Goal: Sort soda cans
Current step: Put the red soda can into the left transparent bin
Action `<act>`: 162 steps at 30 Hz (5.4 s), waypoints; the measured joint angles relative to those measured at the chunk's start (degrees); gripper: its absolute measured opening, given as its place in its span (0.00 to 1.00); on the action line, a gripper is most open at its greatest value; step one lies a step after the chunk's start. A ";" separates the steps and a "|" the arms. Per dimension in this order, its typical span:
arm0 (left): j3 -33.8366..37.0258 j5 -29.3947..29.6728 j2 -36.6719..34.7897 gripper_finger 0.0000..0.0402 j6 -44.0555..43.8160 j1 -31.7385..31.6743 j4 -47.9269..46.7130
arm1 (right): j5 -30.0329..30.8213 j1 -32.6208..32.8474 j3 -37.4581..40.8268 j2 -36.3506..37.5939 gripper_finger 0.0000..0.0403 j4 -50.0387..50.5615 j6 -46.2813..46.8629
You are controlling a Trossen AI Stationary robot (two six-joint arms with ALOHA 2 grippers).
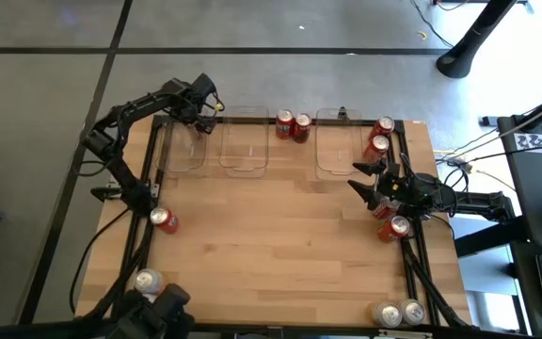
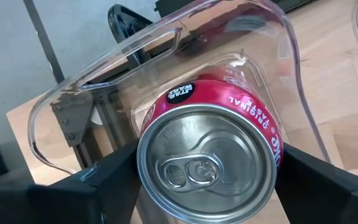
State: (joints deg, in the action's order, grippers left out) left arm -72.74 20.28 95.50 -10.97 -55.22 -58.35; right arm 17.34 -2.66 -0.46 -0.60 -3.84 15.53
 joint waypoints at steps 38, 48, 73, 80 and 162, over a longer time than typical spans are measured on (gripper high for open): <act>-8.10 -0.17 -17.65 0.85 0.92 6.95 -5.82 | -0.02 0.00 0.02 -0.02 0.89 0.39 0.52; -8.07 -0.18 -28.34 0.85 0.48 23.68 0.20 | 0.00 0.01 0.00 -0.02 0.89 0.26 0.55; 18.88 -0.21 -36.87 0.85 7.12 45.11 40.39 | 4.00 0.00 -5.70 -5.39 0.89 -8.39 -6.80; 25.06 -0.11 -37.11 0.85 7.00 45.69 45.98 | 9.98 0.01 -12.60 -14.81 0.89 -8.33 -11.43; 41.19 -0.14 -38.12 0.85 18.55 46.56 63.78 | -21.46 -37.81 -64.77 -101.74 0.74 8.43 -14.34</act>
State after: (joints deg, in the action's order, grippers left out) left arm -31.55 20.14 57.39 7.57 -8.67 5.43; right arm -4.12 -40.47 -65.23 -102.35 4.59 1.19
